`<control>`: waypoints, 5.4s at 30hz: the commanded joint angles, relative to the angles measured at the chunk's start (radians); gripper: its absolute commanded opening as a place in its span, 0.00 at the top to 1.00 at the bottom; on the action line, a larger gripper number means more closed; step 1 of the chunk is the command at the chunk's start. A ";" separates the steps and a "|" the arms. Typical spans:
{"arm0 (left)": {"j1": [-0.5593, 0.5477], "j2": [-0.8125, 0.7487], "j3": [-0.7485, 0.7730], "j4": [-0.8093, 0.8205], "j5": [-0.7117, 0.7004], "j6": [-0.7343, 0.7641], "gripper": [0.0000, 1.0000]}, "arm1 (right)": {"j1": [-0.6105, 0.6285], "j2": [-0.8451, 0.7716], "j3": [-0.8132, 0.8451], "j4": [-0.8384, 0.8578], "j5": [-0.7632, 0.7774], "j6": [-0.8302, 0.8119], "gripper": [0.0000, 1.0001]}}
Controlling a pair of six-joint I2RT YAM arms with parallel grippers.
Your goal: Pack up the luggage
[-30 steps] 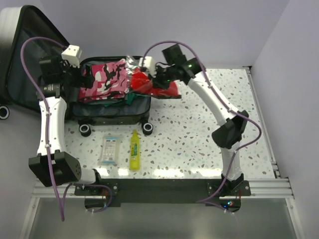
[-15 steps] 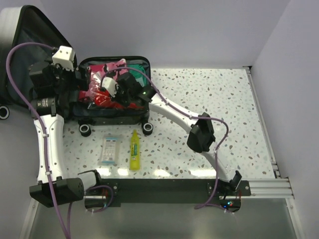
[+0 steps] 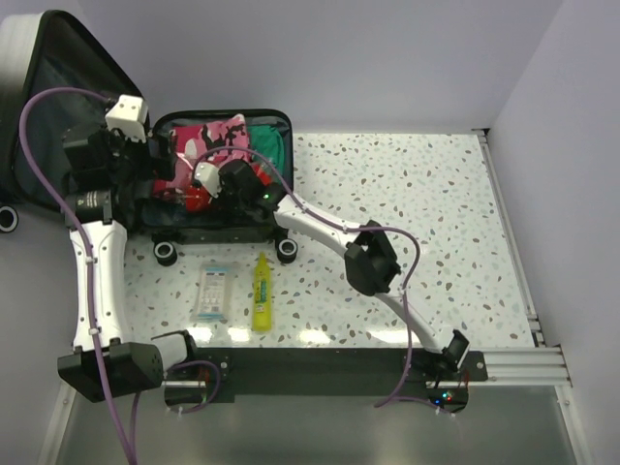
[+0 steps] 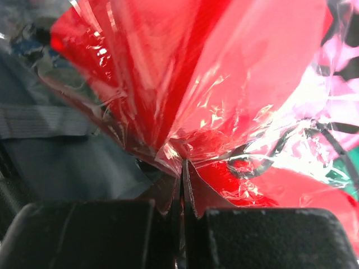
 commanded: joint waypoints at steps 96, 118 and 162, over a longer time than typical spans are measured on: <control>-0.512 -0.099 -0.519 -0.515 0.285 1.377 0.00 | -0.389 -0.851 -0.871 -0.317 -0.342 0.163 0.06; -0.885 0.337 -0.479 -0.372 0.073 1.915 0.07 | -0.552 -1.021 -0.969 -0.397 -0.330 0.103 0.06; -0.482 0.406 0.482 -0.744 0.186 0.959 1.00 | -0.566 -0.927 -0.918 -0.385 -0.379 0.076 0.08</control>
